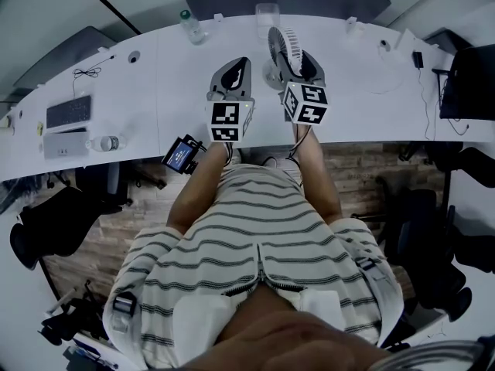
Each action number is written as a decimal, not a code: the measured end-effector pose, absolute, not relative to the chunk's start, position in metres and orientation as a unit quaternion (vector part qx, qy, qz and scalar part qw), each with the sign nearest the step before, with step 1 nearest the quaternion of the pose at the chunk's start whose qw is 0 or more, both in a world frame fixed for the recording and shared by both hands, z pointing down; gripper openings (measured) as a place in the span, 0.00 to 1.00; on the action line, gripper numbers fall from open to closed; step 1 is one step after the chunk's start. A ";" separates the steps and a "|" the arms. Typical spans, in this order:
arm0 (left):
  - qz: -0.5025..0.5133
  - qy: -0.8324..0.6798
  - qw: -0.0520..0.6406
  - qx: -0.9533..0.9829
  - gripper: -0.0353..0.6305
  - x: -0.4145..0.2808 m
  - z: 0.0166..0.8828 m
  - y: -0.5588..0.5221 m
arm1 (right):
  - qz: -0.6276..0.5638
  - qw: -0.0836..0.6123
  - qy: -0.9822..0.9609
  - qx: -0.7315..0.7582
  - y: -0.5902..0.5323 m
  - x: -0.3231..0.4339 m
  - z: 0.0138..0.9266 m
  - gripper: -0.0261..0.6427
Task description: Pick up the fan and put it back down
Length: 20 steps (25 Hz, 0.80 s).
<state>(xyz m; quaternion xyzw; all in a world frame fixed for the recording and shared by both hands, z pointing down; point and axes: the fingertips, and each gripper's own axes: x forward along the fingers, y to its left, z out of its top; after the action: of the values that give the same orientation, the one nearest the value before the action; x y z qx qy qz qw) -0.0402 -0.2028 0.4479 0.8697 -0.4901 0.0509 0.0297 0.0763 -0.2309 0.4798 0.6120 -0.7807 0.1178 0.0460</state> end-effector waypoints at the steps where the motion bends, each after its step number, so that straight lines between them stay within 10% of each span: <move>1: 0.051 -0.490 0.029 0.870 0.06 -0.040 0.448 -0.202 | 0.119 0.049 -0.781 0.611 -0.232 0.075 0.484 0.37; 20: 0.057 -0.497 0.031 0.865 0.06 -0.044 0.453 -0.208 | 0.131 0.102 -0.811 0.561 -0.259 0.068 0.551 0.37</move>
<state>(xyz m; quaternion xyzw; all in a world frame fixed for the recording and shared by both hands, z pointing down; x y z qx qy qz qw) -0.0444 -0.2084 0.4534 0.8651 -0.4974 0.0575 0.0306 0.0680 -0.2588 0.5513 0.5609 -0.8111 0.1308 0.1021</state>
